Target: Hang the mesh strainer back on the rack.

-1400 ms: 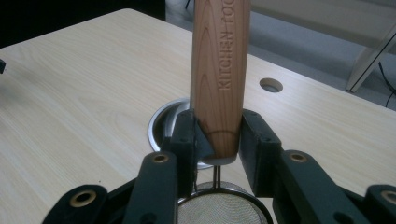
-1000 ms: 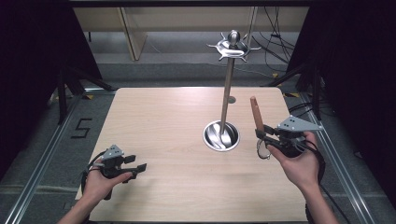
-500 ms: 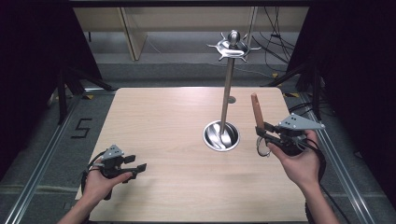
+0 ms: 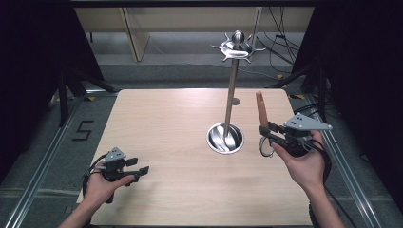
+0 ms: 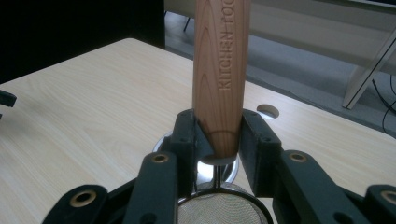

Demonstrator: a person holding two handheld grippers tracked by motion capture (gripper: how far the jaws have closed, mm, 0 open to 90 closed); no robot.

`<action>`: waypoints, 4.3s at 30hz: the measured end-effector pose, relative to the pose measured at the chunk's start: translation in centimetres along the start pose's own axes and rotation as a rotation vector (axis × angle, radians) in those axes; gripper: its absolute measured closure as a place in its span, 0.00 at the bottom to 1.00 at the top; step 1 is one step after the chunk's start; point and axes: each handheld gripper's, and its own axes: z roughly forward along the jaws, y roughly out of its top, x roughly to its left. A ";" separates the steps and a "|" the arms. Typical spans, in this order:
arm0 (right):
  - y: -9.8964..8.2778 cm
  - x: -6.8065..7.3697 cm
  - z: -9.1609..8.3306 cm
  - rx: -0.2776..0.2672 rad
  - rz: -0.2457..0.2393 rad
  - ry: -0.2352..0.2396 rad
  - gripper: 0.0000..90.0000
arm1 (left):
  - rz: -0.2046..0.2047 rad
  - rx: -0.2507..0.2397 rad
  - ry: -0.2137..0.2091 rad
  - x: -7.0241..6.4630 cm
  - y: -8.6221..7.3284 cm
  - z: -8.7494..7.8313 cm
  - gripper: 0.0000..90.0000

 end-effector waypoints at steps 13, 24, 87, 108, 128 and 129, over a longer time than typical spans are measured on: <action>0.5 0.3 -0.2 0.011 0.043 0.015 0.77 | 0.006 0.018 -0.001 0.1 0.0 0.0 0.38; 1.1 0.3 0.2 -0.002 0.044 0.030 0.77 | 0.006 0.022 0.001 0.0 0.0 0.1 0.38; 4.3 1.3 0.2 -0.096 0.086 0.024 0.77 | -0.004 0.007 0.005 -0.1 0.1 -0.2 0.38; 5.9 1.7 0.1 -0.131 0.098 0.014 0.77 | -0.004 0.008 -0.004 -0.1 0.1 -0.1 0.38; 7.3 1.8 0.7 -0.128 0.089 0.009 0.77 | 0.000 0.003 -0.004 0.0 0.1 -0.1 0.38; 7.3 1.8 0.8 -0.125 0.096 0.005 0.77 | 0.000 0.001 -0.005 0.0 0.1 -0.1 0.38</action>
